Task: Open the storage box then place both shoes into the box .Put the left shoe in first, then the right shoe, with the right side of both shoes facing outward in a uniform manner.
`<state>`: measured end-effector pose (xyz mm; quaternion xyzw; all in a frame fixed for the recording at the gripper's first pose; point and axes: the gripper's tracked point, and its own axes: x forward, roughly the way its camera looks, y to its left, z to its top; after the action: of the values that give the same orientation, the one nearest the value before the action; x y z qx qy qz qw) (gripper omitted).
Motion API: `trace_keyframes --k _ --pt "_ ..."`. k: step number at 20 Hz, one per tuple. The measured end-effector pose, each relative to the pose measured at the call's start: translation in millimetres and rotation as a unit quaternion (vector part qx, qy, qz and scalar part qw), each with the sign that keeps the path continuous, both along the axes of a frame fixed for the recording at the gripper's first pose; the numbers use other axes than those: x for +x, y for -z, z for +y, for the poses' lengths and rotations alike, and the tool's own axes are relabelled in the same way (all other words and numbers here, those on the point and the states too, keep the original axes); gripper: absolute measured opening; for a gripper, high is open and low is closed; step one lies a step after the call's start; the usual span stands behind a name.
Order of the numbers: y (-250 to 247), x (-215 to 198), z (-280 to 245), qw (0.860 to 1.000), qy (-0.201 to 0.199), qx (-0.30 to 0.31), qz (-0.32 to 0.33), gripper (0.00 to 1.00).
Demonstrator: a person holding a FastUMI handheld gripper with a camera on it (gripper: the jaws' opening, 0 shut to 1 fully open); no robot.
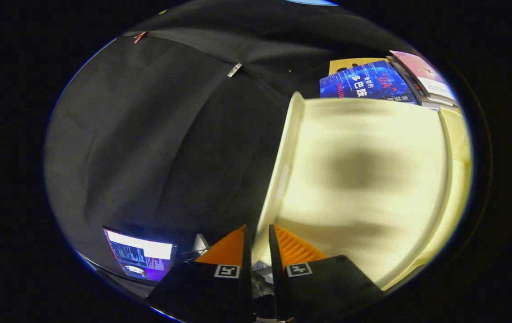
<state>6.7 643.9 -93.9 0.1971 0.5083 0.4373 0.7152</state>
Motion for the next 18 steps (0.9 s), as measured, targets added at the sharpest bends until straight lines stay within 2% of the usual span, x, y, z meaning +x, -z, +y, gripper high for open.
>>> trace_keyframes --k 4,9,14,18 --pt "-8.2 -2.9 -14.4 0.999 0.001 0.013 -0.046 0.99" --pt "-45.3 16.4 -109.7 0.985 0.057 0.011 -0.162 0.98" --pt "-78.6 38.4 -232.3 0.961 0.123 -0.004 -0.247 0.98" --pt "-86.2 57.9 -333.1 0.939 0.174 -0.036 -0.296 0.98"
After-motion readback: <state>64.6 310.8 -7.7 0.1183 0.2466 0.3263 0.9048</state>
